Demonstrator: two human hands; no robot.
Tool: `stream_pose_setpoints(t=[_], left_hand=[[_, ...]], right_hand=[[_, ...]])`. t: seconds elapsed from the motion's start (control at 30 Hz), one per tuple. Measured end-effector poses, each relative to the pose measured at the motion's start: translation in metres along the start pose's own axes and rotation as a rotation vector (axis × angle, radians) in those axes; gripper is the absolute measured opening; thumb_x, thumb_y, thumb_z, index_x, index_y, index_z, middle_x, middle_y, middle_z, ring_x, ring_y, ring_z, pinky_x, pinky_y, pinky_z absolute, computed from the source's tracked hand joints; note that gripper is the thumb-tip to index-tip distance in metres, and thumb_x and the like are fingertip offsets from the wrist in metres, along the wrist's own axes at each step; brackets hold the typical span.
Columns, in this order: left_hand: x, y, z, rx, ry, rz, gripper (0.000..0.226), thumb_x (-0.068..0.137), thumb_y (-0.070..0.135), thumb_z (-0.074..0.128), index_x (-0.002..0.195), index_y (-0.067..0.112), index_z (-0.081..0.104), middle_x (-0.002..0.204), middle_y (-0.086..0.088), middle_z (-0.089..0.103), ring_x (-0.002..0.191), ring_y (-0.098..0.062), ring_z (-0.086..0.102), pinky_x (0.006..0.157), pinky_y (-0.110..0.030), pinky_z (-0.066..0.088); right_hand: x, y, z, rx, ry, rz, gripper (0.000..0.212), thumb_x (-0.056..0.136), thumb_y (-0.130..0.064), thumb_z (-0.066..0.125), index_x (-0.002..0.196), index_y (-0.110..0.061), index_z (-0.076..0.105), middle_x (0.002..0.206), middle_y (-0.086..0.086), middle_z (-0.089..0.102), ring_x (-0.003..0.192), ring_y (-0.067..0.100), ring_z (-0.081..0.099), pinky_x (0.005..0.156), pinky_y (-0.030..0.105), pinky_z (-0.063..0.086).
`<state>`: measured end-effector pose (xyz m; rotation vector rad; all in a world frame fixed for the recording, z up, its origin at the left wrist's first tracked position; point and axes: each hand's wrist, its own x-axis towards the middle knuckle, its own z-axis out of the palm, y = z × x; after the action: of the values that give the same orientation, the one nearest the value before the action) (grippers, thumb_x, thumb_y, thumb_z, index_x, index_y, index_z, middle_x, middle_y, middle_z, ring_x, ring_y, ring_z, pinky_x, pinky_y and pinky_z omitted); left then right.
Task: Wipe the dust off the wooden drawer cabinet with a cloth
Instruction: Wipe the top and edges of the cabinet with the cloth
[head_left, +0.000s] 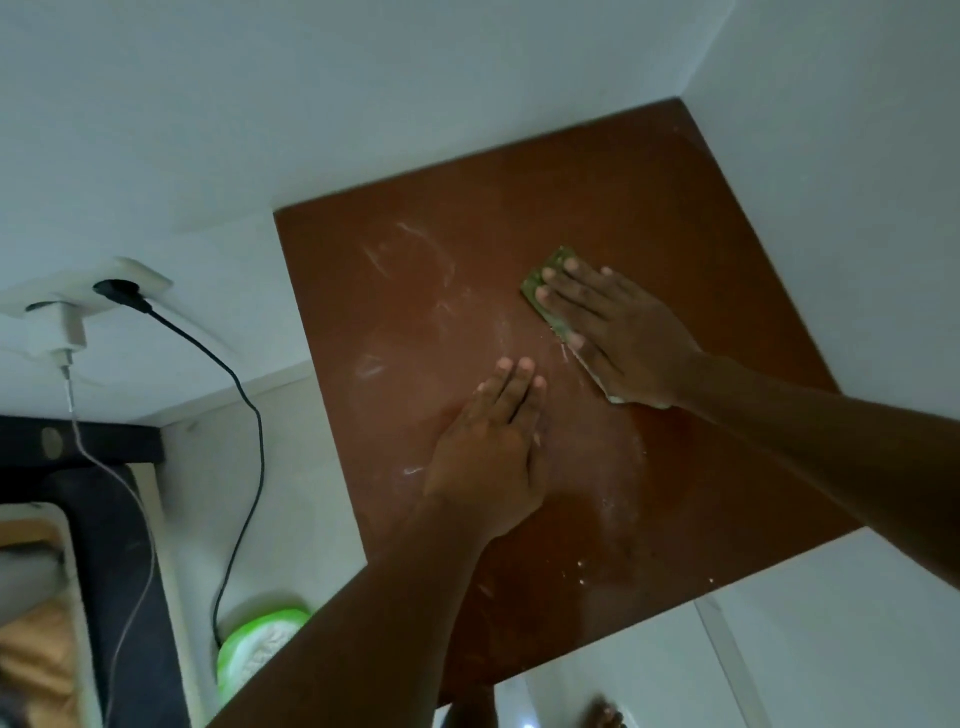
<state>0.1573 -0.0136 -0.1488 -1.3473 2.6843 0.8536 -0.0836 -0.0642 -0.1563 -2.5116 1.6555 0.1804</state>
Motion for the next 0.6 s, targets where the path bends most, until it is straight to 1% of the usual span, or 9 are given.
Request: stream_pose_setpoints(t=[0.13,0.23,0.27,0.33,0.37,0.4,0.47,0.53,0.6], left_hand=[[0.002,0.004,0.000,0.000,0.000,-0.014,0.067,0.098,0.039,0.013,0.159,0.013,0.022,0.170,-0.004,0.010,0.157,-0.020,0.000,0.127,-0.041,0.014],[0.004,0.007,-0.002,0.075,-0.019,-0.048,0.064,0.099,0.034,0.019,0.159,0.013,0.024,0.169,-0.005,0.013,0.157,-0.022,0.005,0.126,-0.040,0.014],[0.006,0.009,-0.006,0.113,-0.027,-0.050,0.062,0.101,0.032,0.020,0.159,0.013,0.025,0.169,-0.006,0.014,0.157,-0.023,0.007,0.126,-0.039,0.015],[0.012,0.012,-0.013,0.184,-0.078,-0.050,0.057,0.105,0.030,0.023,0.159,0.011,0.022,0.170,-0.009,0.012,0.156,-0.024,0.009,0.126,-0.039,0.014],[0.013,0.016,-0.018,0.213,-0.117,-0.058,0.057,0.107,0.030,0.023,0.160,0.010,0.020,0.170,-0.009,0.010,0.156,-0.025,0.008,0.127,-0.039,0.013],[0.011,0.020,-0.023,0.232,-0.145,-0.074,0.057,0.107,0.031,0.022,0.160,0.009,0.019,0.170,-0.010,0.010,0.156,-0.026,0.008,0.126,-0.039,0.012],[0.001,0.029,-0.026,0.248,-0.132,-0.107,0.057,0.108,0.033,0.022,0.159,0.009,0.020,0.169,-0.011,0.012,0.156,-0.025,0.010,0.126,-0.039,0.012],[-0.024,0.039,-0.021,0.225,-0.106,-0.132,0.058,0.108,0.035,0.024,0.160,0.010,0.019,0.169,-0.010,0.015,0.156,-0.024,0.010,0.126,-0.039,0.012],[-0.054,0.043,-0.012,0.203,-0.111,-0.151,0.060,0.108,0.039,0.023,0.161,0.014,0.013,0.170,-0.006,0.011,0.156,-0.023,0.007,0.124,-0.041,0.011]], right_hand=[[-0.079,-0.039,0.015,0.043,-0.004,0.009,0.057,0.105,-0.033,0.021,0.160,-0.018,0.014,0.169,0.002,0.008,0.156,0.019,0.000,0.125,0.045,0.016],[-0.143,-0.071,0.031,0.096,0.005,-0.021,0.058,0.102,-0.029,0.028,0.159,-0.021,0.019,0.168,0.000,0.013,0.156,0.019,0.005,0.124,0.046,0.020],[-0.164,-0.080,0.036,0.128,0.028,-0.026,0.059,0.100,-0.025,0.033,0.158,-0.021,0.023,0.167,0.000,0.017,0.156,0.019,0.010,0.122,0.047,0.024],[-0.202,-0.096,0.046,0.228,0.095,-0.021,0.063,0.093,-0.009,0.046,0.154,-0.020,0.034,0.164,0.000,0.026,0.154,0.019,0.019,0.119,0.047,0.032],[-0.219,-0.103,0.051,0.289,0.123,-0.024,0.067,0.088,0.001,0.050,0.152,-0.019,0.039,0.162,-0.001,0.031,0.153,0.018,0.023,0.118,0.046,0.035],[-0.234,-0.109,0.055,0.338,0.141,-0.038,0.070,0.085,0.007,0.050,0.149,-0.018,0.043,0.160,-0.001,0.035,0.152,0.018,0.026,0.117,0.045,0.037],[-0.260,-0.119,0.058,0.364,0.151,-0.101,0.071,0.081,0.012,0.047,0.145,-0.018,0.049,0.157,-0.001,0.041,0.150,0.016,0.030,0.116,0.038,0.039],[-0.277,-0.126,0.051,0.390,0.142,-0.170,0.077,0.073,0.018,0.059,0.141,-0.018,0.052,0.152,-0.001,0.046,0.147,0.014,0.035,0.112,0.029,0.042],[-0.277,-0.128,0.033,0.451,0.151,-0.159,0.081,0.066,0.022,0.069,0.137,-0.013,0.056,0.145,0.004,0.055,0.137,0.017,0.049,0.104,0.032,0.051]])
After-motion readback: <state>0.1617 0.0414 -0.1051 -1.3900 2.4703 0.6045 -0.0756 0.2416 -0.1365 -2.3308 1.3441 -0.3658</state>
